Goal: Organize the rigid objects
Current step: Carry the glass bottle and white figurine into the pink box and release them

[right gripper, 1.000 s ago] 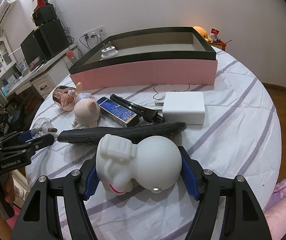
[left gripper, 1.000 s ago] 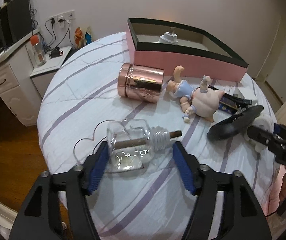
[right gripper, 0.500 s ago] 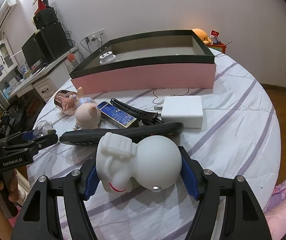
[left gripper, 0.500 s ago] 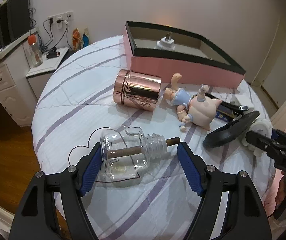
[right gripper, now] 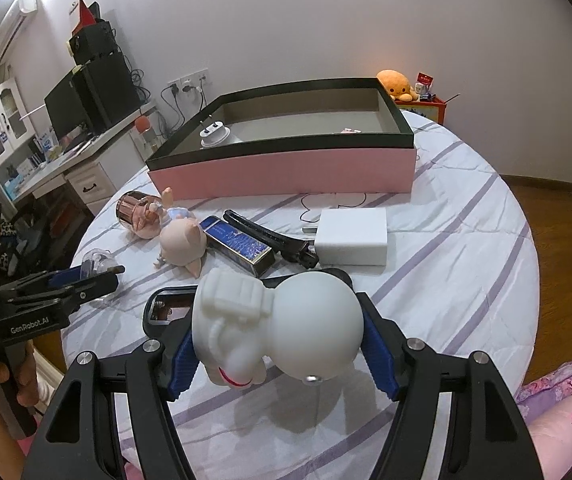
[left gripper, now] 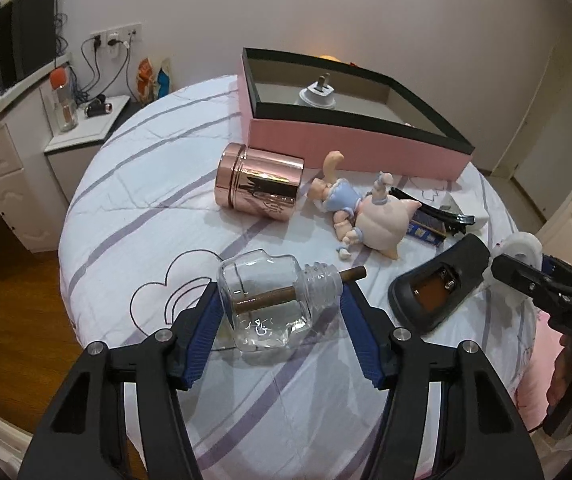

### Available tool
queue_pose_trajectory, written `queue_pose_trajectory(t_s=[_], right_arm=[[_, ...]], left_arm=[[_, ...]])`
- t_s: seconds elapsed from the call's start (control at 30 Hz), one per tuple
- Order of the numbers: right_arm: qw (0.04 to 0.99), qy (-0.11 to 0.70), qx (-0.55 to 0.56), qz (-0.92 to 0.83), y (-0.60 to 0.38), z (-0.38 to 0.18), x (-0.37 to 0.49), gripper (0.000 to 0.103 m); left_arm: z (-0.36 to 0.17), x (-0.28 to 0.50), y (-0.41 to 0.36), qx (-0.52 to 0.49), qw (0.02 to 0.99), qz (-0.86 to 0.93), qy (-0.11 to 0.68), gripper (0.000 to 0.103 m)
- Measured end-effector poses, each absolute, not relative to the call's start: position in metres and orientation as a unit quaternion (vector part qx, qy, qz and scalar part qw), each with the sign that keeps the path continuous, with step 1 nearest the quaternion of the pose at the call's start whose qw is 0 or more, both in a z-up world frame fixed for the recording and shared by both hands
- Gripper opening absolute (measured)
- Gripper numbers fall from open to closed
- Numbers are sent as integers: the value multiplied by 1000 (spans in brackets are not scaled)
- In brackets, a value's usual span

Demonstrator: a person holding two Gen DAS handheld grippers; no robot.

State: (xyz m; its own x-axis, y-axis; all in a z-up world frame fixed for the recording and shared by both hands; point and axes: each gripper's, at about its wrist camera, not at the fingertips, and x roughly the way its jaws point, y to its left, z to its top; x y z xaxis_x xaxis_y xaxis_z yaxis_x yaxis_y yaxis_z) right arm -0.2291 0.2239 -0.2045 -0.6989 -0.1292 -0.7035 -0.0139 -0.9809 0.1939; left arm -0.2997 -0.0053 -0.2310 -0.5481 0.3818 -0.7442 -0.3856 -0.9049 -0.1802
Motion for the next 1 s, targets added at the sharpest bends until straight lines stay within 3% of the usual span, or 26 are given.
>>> queue_pose_trajectory(t_s=[1.0], right_arm=[[30,-59,331,-941,222,-146,-261,70]], left_arm=[[-138,-297,39,-332,283,900,5,61]])
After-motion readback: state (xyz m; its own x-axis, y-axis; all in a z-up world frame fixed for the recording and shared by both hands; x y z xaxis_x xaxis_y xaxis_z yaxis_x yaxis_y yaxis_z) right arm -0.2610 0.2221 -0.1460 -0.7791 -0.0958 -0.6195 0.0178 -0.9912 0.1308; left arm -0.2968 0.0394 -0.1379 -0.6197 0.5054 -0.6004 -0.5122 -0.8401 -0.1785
